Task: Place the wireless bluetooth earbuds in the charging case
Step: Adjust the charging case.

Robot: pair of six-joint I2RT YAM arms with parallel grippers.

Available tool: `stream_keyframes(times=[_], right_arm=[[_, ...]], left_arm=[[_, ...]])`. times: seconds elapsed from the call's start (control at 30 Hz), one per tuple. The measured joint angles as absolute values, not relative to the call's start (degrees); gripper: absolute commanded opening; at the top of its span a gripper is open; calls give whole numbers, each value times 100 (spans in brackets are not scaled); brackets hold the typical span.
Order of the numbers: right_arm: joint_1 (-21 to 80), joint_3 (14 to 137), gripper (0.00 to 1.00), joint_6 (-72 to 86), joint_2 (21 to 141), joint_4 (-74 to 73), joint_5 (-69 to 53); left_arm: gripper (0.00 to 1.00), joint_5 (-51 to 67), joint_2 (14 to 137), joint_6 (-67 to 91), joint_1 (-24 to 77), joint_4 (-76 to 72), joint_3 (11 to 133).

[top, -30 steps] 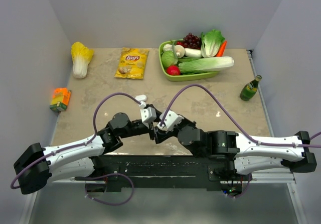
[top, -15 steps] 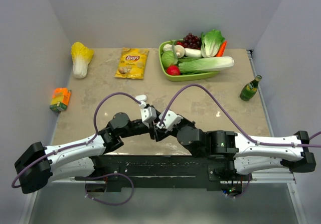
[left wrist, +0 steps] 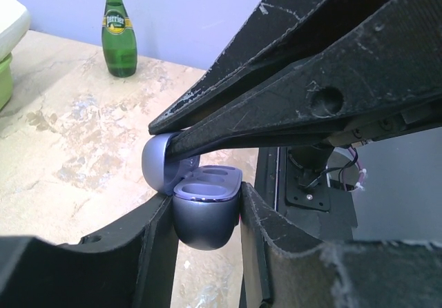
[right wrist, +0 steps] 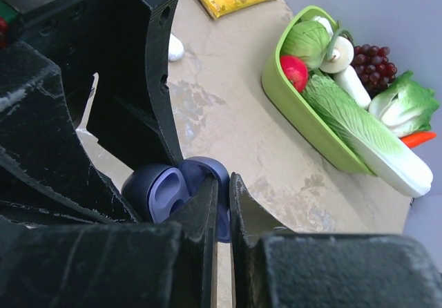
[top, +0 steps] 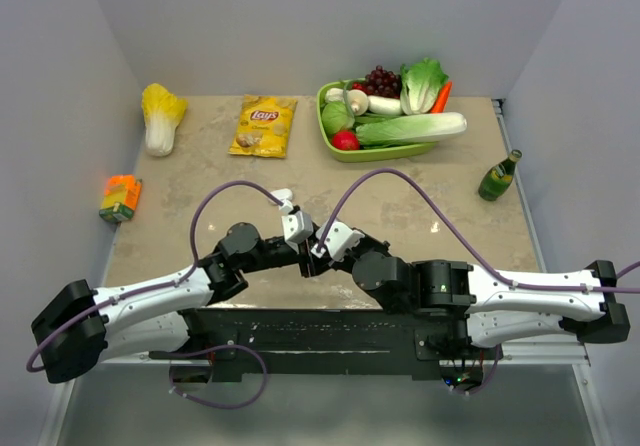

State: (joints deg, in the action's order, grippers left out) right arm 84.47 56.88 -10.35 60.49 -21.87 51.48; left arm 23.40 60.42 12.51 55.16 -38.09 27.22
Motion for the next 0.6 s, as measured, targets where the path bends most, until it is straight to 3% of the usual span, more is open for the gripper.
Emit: stream_keyframes(times=[0.07,0.13,0.17,0.3,0.4,0.6], right_arm=[[8447,5688,4,-1033,6049,-2206,5153],[8447,5688,19,-1013,6047,-2237,5153],[8447,5688,34,-987,6038,-2244,5151],[8447,5688,53,-701,5940,-2171,5122],[8394,5693,59,-419,5625,-2139,5120],[7620,5651,60,475,4375,-1695,5151]], left_arm=[[0,2368,6082,1251,5513,-3852,2720],[0,2388,6114,1256,5513,-3911,2707],[0,2394,6125,1267,5513,-3953,2687],[0,2405,6128,1273,5516,-4145,2565],[0,2349,6086,1278,5516,-4311,2392],[0,1796,5500,1310,5516,-5033,1577]])
